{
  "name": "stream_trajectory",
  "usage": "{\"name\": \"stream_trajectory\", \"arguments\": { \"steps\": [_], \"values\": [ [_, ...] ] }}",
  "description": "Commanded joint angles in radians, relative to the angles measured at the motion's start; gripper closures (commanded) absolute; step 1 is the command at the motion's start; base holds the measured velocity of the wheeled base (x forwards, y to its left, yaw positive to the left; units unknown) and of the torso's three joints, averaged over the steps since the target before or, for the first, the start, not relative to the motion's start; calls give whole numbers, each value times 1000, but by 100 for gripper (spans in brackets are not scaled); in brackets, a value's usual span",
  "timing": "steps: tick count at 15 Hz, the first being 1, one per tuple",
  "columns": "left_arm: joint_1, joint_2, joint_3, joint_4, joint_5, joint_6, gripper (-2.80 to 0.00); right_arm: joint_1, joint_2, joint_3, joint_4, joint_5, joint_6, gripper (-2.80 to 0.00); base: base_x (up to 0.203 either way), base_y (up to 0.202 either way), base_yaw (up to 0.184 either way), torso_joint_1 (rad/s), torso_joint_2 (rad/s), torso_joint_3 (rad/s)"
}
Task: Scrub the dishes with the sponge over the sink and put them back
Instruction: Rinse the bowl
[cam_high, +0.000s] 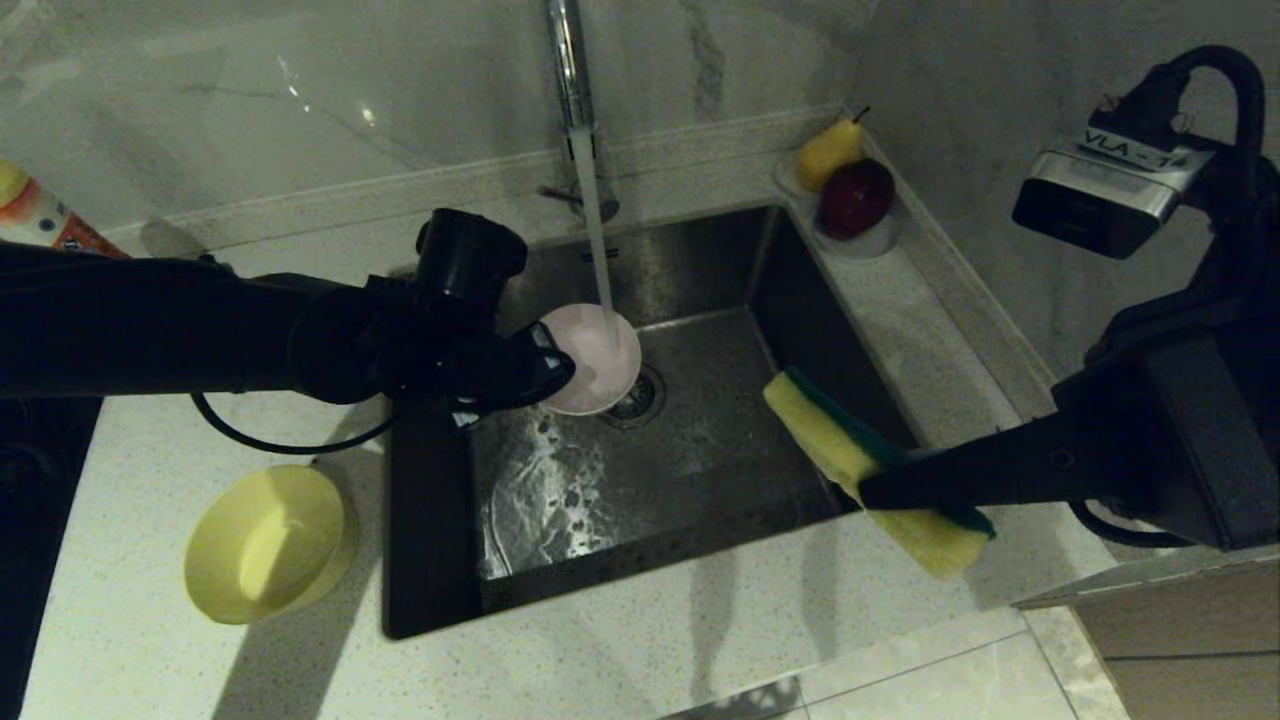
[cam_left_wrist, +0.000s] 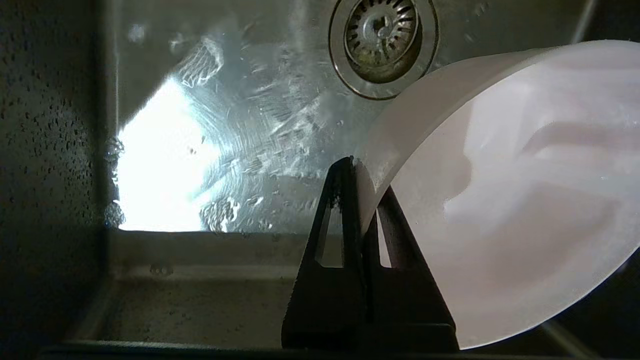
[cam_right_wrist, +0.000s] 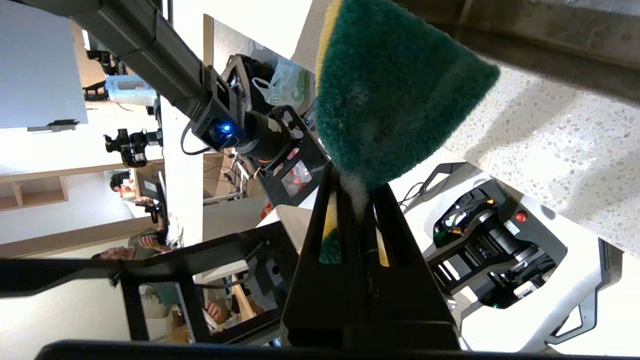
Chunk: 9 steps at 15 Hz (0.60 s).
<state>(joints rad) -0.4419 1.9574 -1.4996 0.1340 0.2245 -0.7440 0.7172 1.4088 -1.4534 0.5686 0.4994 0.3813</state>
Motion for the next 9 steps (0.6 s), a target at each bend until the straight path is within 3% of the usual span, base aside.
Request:
{"name": "stream_trajectory", "arguments": {
  "steps": [1,9],
  "values": [
    [0,6,9,2,1,-6,0,-1,13,-1,4,2,2,0,0,0,0,0,0,0],
    [-1,-26,16,10,4,-43,0,-13,-19,4,8,2,4,0,0,0,0,0,0,0]
  ]
}}
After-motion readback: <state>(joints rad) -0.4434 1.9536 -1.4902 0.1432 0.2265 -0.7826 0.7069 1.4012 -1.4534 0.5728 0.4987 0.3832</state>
